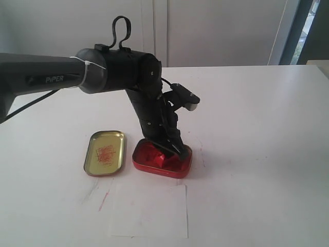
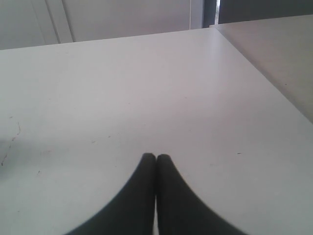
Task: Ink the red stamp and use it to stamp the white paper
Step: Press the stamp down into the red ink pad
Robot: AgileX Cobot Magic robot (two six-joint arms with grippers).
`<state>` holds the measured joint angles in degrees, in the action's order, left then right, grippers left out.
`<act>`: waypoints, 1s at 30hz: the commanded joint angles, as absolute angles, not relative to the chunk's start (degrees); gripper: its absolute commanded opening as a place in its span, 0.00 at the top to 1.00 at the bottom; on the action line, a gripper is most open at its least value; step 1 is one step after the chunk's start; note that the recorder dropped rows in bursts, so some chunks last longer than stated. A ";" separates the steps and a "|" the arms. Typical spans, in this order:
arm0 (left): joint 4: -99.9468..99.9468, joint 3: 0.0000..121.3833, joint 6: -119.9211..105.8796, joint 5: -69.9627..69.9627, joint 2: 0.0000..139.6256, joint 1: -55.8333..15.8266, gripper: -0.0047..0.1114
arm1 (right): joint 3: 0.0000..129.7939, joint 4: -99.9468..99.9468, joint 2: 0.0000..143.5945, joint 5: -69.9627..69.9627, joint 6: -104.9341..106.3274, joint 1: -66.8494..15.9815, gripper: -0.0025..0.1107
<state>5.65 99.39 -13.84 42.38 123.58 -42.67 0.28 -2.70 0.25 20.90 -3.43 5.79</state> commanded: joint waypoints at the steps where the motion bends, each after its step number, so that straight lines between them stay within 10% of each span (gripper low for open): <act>1: 6.08 98.73 -12.85 45.01 127.06 -43.05 0.96 | 0.00 -2.73 0.00 20.46 -3.59 5.69 0.98; 30: 5.44 97.02 -7.70 43.55 127.31 -43.05 0.96 | 0.00 -2.73 0.00 20.46 -3.59 5.69 0.98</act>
